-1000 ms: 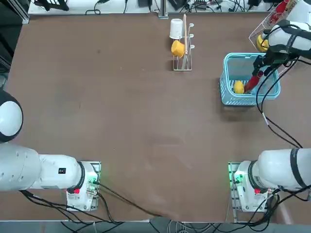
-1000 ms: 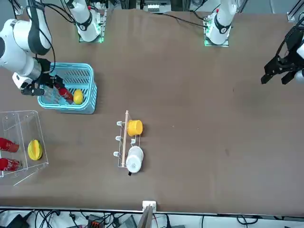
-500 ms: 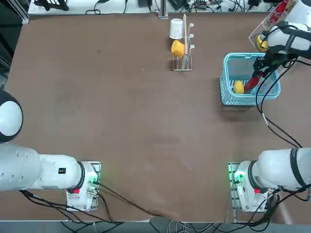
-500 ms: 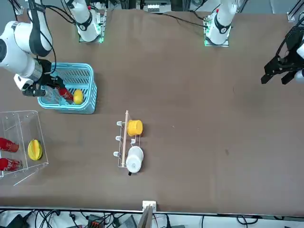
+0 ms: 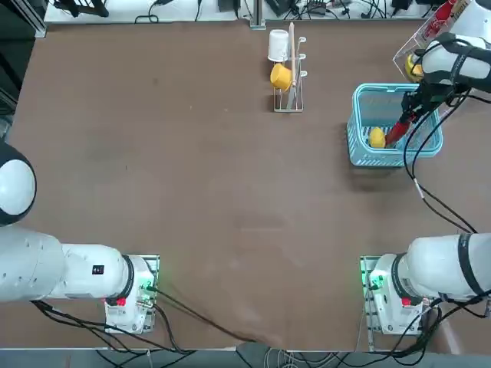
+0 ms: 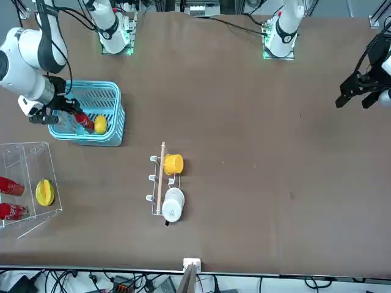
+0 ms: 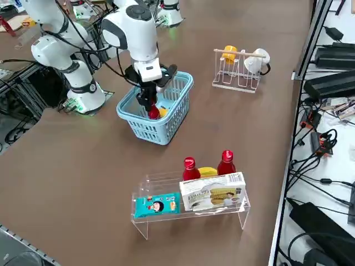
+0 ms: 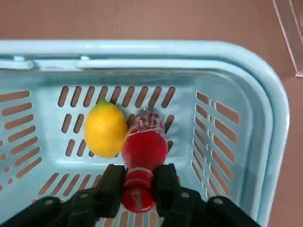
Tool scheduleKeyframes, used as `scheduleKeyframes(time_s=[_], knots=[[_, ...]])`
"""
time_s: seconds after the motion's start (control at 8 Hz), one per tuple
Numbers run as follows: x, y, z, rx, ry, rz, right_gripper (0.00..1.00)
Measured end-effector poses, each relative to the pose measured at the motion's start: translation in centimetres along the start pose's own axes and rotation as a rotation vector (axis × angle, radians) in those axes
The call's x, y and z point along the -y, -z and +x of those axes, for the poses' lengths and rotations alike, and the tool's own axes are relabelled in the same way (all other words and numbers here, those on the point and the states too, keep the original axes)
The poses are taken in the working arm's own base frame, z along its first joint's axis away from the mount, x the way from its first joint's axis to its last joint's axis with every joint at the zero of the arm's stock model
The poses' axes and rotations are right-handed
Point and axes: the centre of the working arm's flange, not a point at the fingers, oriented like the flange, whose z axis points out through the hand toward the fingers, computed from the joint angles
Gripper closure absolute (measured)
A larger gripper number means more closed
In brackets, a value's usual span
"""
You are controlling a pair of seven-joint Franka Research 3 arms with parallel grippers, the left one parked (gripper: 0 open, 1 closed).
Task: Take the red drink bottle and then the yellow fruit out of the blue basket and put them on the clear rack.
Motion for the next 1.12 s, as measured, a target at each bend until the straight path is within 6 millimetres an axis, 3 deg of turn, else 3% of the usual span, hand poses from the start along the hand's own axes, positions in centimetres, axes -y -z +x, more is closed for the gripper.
scheduleKeyframes(time_s=[0.25, 0.38, 0.75, 0.88, 1.12], knots=[[0.0, 2.2, 0.4, 0.019, 0.001, 0.003, 0.62], [-0.1, 5.2, 0.8, 0.044, 0.0, 0.006, 0.62], [-0.2, 17.5, 1.0, 0.022, -0.003, 0.003, 0.62], [-0.4, 20.2, 1.0, -0.008, -0.003, -0.015, 0.62], [-1.4, 22.8, 1.2, -0.044, 0.002, -0.095, 0.62]])
